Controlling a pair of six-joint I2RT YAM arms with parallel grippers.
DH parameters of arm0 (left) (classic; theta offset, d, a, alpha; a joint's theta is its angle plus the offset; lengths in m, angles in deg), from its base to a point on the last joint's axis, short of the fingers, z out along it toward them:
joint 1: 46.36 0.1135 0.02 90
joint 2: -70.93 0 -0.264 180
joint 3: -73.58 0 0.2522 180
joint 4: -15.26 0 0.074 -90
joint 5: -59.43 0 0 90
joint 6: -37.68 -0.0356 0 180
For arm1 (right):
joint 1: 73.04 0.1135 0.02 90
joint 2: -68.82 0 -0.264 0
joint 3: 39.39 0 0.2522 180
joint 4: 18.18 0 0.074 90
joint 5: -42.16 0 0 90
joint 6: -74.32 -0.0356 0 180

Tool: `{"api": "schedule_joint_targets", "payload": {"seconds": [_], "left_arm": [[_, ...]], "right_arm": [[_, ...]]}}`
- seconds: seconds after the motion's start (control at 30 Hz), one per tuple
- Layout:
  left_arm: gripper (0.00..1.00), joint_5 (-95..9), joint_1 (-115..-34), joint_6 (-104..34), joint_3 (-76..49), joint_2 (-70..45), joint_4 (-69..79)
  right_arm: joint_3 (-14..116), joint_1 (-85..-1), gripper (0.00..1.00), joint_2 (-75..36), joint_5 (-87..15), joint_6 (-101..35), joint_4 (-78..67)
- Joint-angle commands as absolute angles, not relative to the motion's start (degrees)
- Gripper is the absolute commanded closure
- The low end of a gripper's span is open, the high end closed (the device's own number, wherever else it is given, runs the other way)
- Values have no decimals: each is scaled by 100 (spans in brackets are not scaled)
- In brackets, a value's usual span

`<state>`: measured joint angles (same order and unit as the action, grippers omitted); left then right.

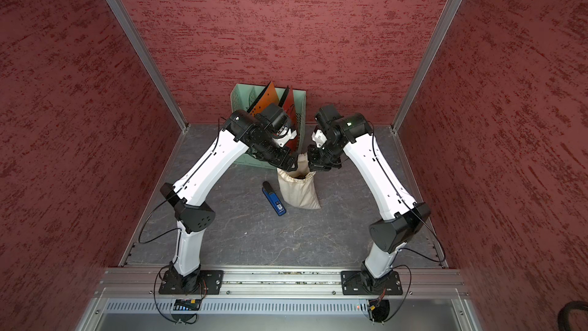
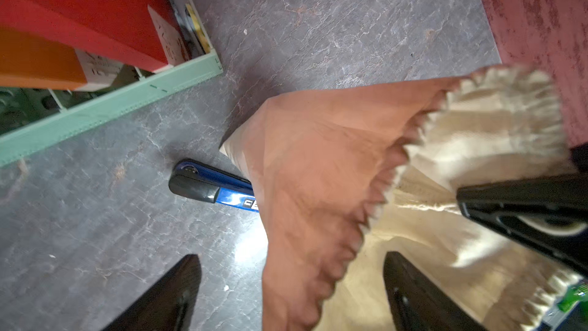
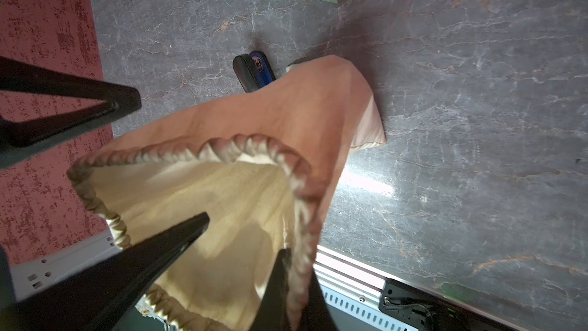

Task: Close the soil bag
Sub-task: Adjust the soil bag at the center of the board.

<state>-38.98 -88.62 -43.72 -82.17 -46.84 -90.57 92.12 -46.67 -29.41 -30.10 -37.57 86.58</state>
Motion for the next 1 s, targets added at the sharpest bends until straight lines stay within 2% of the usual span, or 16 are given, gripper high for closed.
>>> {"api": "schedule_joint_targets", "payload": {"seconds": [0.0,0.13,0.2,0.37,0.53,0.63,0.97], "left_arm": [[26,-3640,-8890,-4445,-8065,-4503,-9213],[48,-3591,-8828,-4422,-7854,-4302,-9232],[66,-3563,-8751,-4408,-7763,-4241,-9237],[77,-3634,-8536,-4366,-7911,-4122,-9198],[95,-3731,-8351,-4333,-8032,-4030,-9170],[100,-3767,-8257,-4341,-7966,-3956,-9134],[100,-3982,-8182,-4359,-7640,-3770,-8870]], "right_arm": [[9346,-4659,98,-2977,-3210,-3781,8636],[9228,-4660,98,-2952,-3302,-3798,8620],[9230,-4659,98,-2941,-3323,-3805,8615],[9295,-4661,100,-2936,-3395,-3786,8675],[9482,-4672,100,-2934,-3628,-3792,8813],[9539,-4733,100,-2871,-3711,-3799,8848],[9384,-4757,100,-2716,-3415,-4035,8449]]}}
